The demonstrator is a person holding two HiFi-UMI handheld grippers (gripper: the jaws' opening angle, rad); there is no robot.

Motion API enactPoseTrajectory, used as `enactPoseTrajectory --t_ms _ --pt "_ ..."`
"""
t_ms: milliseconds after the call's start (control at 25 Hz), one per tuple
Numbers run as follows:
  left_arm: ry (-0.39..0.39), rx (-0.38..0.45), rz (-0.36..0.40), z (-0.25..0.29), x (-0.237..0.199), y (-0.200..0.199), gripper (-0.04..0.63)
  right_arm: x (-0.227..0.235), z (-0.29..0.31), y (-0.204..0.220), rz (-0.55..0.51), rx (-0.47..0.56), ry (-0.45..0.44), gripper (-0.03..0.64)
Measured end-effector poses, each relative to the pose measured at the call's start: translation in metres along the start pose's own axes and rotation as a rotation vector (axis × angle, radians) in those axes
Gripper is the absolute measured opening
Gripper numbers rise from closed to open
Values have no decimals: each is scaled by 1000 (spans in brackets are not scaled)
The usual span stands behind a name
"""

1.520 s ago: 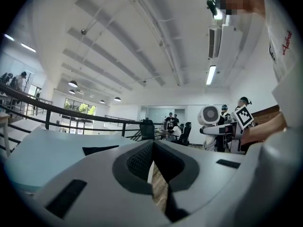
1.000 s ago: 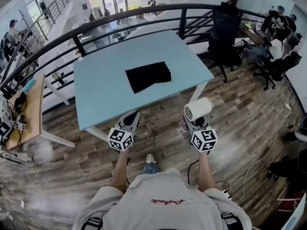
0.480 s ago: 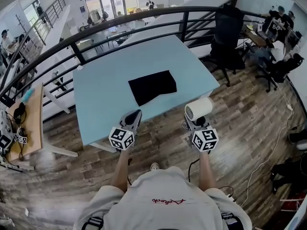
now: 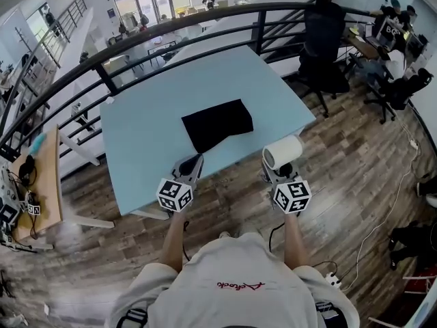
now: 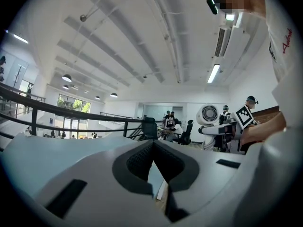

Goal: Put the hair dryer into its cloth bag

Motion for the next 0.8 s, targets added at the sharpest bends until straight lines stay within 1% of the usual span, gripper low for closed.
enactPoseTrajectory --t_ms 240,480,800 --pt "18 -11 -4 12 -4 4 8 7 3 2 3 -3 18 201" --pt "44 -21 -1 35 -3 6 8 25 6 3 9 -4 36 201" --pt "35 -16 6 74 -19 2 8 54 36 -3 7 7 27 202"
Point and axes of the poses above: the fingertips, and each gripper's own axes: z forward along the fingers, x to its right, y out of its underside, the point moved 8 cm from there along -z, backward along the fingers, and after that the axes turned 7 degrees about y, right-handed, at the moved point
